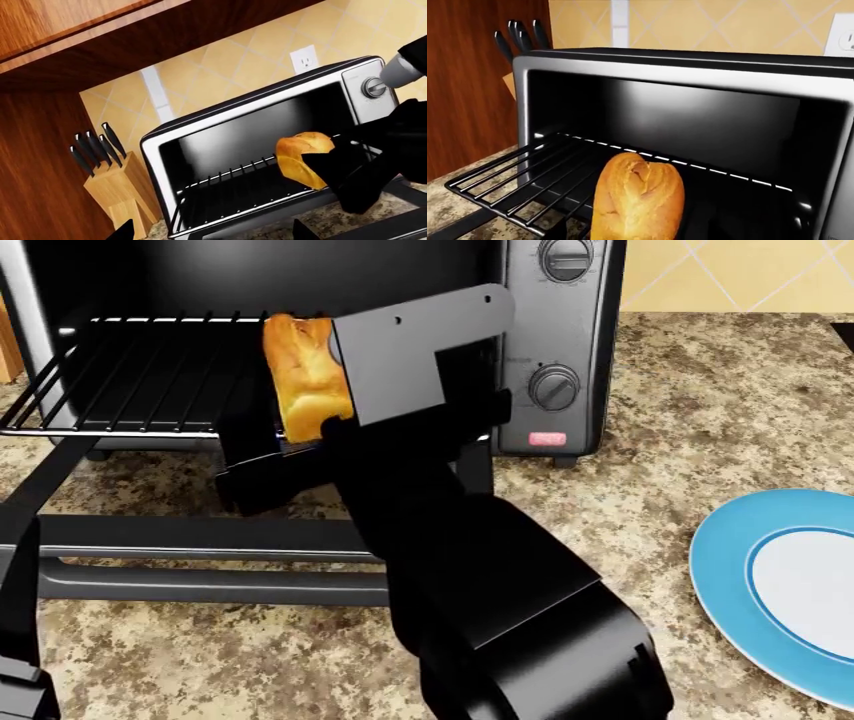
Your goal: Pick the bread from the rack and place it on the plate on the counter.
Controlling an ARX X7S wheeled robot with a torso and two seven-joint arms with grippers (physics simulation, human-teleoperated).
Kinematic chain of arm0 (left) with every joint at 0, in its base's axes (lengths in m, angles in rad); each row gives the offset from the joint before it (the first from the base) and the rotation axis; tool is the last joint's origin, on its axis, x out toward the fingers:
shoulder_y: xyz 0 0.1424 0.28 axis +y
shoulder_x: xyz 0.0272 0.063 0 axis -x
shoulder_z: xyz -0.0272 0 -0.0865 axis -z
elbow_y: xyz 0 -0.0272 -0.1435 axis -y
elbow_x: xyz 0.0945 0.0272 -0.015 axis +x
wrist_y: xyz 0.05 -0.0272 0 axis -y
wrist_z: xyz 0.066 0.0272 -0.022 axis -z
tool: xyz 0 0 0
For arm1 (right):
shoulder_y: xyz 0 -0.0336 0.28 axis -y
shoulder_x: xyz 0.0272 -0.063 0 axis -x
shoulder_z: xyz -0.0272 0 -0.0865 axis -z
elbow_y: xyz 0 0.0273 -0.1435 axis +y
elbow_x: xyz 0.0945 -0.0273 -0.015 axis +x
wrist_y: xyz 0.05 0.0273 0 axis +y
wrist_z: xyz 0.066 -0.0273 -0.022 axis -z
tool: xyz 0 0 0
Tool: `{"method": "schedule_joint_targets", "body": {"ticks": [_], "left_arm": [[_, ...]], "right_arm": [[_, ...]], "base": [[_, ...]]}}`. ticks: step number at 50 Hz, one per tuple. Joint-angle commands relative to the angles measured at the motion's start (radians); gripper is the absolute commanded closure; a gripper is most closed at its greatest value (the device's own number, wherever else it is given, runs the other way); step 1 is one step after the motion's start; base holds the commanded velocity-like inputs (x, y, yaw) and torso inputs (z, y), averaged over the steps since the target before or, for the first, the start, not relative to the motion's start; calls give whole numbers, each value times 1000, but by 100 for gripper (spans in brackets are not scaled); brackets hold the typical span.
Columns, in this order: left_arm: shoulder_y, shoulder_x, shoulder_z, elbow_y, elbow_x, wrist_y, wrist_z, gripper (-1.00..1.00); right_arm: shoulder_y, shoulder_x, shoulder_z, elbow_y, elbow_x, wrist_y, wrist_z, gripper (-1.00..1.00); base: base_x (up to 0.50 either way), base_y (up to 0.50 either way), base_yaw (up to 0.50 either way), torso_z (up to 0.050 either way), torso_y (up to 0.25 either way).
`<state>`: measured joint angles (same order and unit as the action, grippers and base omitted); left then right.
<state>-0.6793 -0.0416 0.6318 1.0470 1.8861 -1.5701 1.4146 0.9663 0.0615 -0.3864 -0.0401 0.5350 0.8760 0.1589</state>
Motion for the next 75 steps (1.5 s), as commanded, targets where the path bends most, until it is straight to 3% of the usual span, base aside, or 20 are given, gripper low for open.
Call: {"method": "schedule_joint_targets", "body": {"ticks": [1, 49, 50, 62, 75], "left_arm": [[-4, 1, -2, 0, 33, 0, 36, -100], [0, 2, 0, 0, 84, 0, 90, -100], [-1, 1, -2, 0, 84, 0, 90, -100], [8, 2, -4, 0, 56, 0, 63, -100], [20, 8, 0, 0, 23, 0, 24, -100]], "right_arm": [[-2, 8, -16, 18, 14, -15, 10, -100], [41, 11, -98, 180, 47, -106, 13, -100], [39, 14, -103, 173, 43, -110, 16, 100], [22, 34, -104, 97, 71, -89, 49, 100], [-90, 140, -38, -327, 165, 19, 193, 100]], "base": [[0, 0, 0, 0, 0], [0, 0, 0, 0, 0], [0, 0, 0, 0, 0], [0, 0, 0, 0, 0], [0, 0, 0, 0, 1]]}}
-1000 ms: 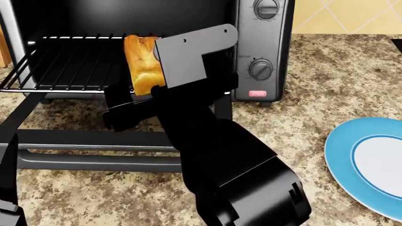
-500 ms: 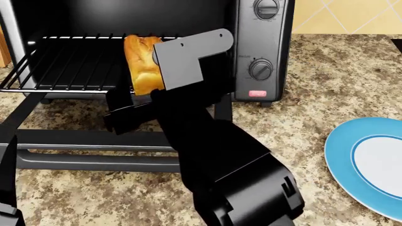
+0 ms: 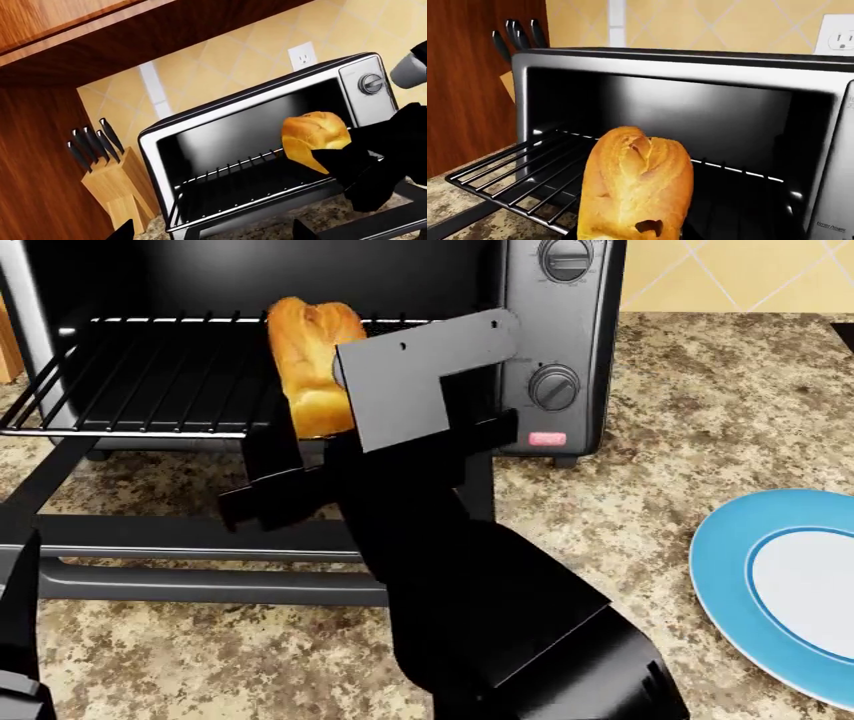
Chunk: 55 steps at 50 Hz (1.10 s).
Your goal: Pick the bread from the rack and place it on the plate on the counter.
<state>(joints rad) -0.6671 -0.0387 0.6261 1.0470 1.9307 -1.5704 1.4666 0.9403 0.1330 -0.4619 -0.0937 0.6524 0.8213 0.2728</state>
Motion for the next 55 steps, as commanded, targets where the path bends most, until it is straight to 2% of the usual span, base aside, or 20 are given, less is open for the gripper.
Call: {"method": "schedule_joint_targets", "body": {"ticks": [1, 11, 25, 31, 45, 55], "left_arm": [[8, 6, 6, 0, -26, 0, -32, -100], [11, 10, 11, 0, -44, 0, -51, -100], [12, 10, 19, 0, -58, 0, -69, -100], [13, 12, 26, 0, -70, 0, -84, -100], [21, 19, 40, 0, -104, 0, -124, -100], [20, 23, 31, 0, -159, 0, -162, -100]], "right_arm": [[-71, 73, 46, -298, 57, 80, 89, 100], [-165, 176, 130, -513, 131, 151, 176, 100], [-230, 297, 310, -624, 225, 213, 257, 100], [-247, 336, 433, -692, 328, 285, 351, 100], [-371, 433, 623, -653, 345, 262, 376, 100], [-452, 477, 694, -579, 312, 228, 347, 100]], "base": [[0, 0, 0, 0, 0], [0, 0, 0, 0, 0], [0, 0, 0, 0, 0], [0, 0, 0, 0, 0], [0, 0, 0, 0, 0], [0, 0, 0, 0, 0]]}}
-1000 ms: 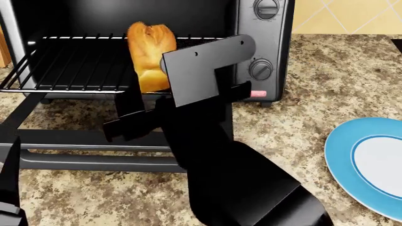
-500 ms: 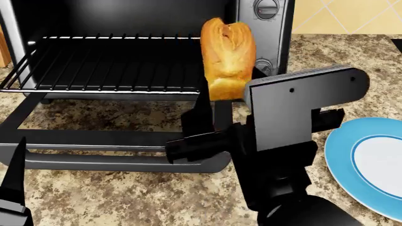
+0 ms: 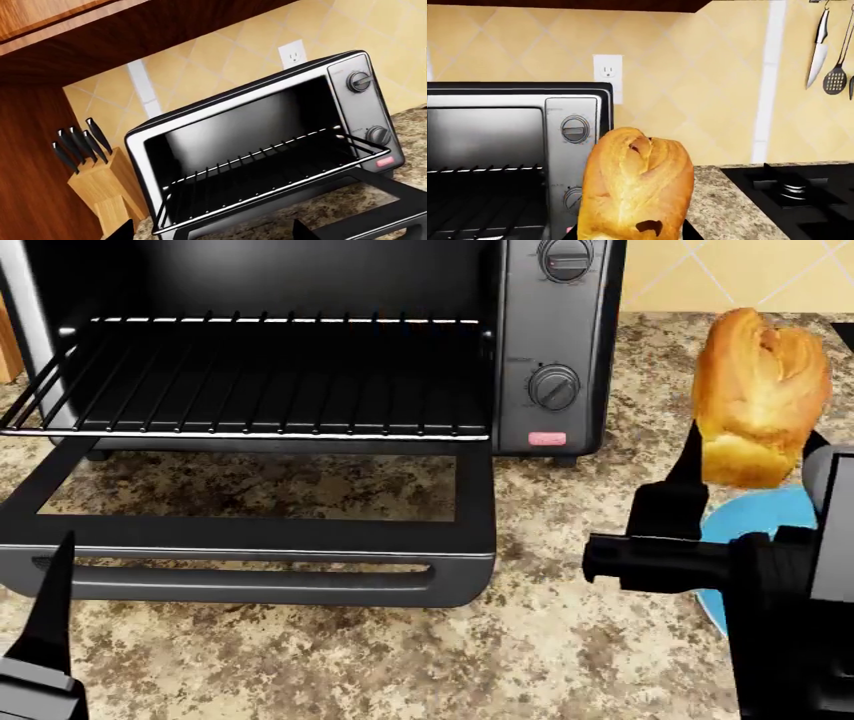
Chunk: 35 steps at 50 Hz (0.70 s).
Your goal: Pick the bread from the rack and place it on the plate on the counter.
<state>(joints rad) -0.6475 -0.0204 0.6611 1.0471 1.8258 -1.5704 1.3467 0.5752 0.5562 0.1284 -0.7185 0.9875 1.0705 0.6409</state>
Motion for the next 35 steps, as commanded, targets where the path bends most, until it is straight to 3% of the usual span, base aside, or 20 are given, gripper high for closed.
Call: {"method": "schedule_joint_targets", "body": {"ticks": [1, 35], "left_arm": [[0, 6, -5, 0, -58, 0, -45, -100], [9, 5, 8, 0, -137, 0, -126, -100]], "right_arm": [[-105, 55, 109, 61, -38, -36, -30, 100], [-156, 77, 71, 360, -206, -149, -104, 100]], "base": [[0, 0, 0, 0, 0], [0, 0, 0, 0, 0]]}}
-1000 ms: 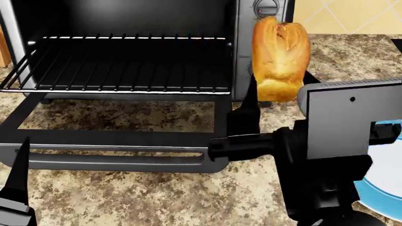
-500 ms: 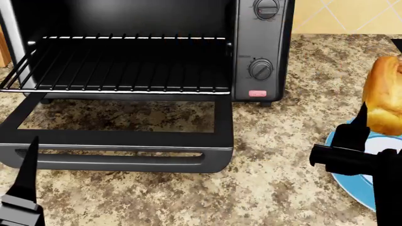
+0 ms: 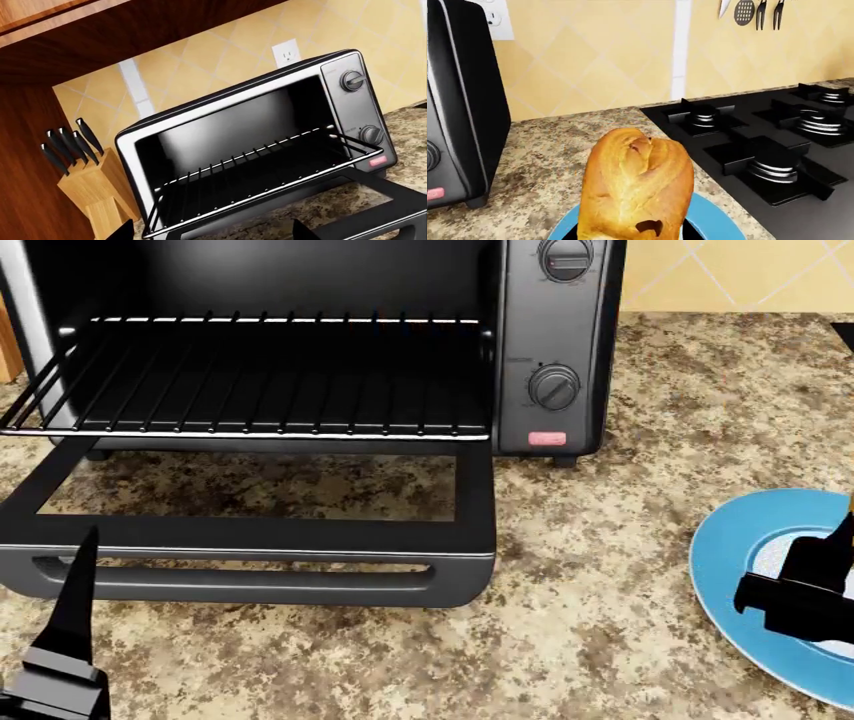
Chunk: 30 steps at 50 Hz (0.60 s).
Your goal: Pick the bread from the rack and place it on the plate on the counter.
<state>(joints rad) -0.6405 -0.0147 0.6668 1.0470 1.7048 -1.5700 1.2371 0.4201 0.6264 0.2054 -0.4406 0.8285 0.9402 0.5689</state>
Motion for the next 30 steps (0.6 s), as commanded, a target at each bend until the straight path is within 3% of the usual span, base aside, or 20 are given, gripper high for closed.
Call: {"method": "schedule_joint_targets", "body": {"ticks": [1, 30], "left_arm": [[3, -2, 3, 0, -18, 0, -19, -100], [14, -6, 15, 0, -70, 1, -77, -100]], "right_arm": [[1, 6, -8, 87, -49, -19, -33, 100], [187, -18, -196, 344, -141, -23, -96, 100]], "base": [[0, 0, 0, 0, 0], [0, 0, 0, 0, 0]]}}
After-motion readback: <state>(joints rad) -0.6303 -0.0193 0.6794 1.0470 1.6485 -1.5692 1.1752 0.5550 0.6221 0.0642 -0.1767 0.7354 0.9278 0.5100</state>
